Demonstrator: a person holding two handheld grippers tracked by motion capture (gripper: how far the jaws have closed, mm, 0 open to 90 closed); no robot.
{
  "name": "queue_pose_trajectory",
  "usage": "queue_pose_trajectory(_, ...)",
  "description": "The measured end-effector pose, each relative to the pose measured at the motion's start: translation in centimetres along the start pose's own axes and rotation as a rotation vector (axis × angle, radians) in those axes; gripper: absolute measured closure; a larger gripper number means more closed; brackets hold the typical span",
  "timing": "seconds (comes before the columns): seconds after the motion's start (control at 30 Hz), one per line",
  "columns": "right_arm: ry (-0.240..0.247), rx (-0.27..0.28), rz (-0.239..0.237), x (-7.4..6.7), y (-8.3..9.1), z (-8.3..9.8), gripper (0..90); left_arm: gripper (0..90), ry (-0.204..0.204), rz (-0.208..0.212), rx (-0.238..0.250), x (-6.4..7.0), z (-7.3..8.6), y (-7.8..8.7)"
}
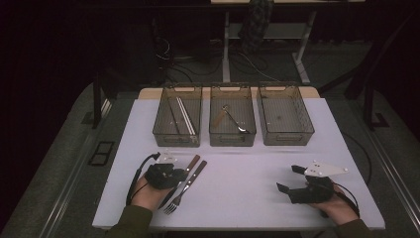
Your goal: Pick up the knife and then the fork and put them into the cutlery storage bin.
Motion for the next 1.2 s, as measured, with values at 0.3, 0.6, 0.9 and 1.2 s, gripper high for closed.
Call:
queue_pose_trajectory(0.3, 0.003, -0.002, -0.002, -0.1, 0.0, 0.0, 13.9, 73.0, -0.029, -0.043, 0.014, 0.5, 0.2, -0.2)
queue_pose_trajectory(0.6, -0.004, 0.004, 0.001, 0.0, 0.1, -0.1, 13.9, 76.4, -0.021, -0.021, 0.005, 0.2, 0.1, -0.1)
queue_pose_trajectory(0.9, -0.023, 0.010, -0.008, 0.4, 0.1, -0.5, 13.9, 76.4, -0.032, 0.034, 0.010, 0.0, -1.3, 0.7)
queue_pose_trajectory(1.2, 0.007, 0.006, -0.159, 1.4, 0.7, -2.8, 13.7, 76.4, -0.114, 0.152, -0.012, 2.0, -3.3, 1.1)
Point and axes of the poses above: each handheld gripper's, and its own axes: y roughly backward along the jaws, z roughly out of its underside, x roughly to its right, the point moved 3 cm from there along -y, roughly forward along the jaws, and after that the axes turned 15 degrees about y, right-handed, at the moved point
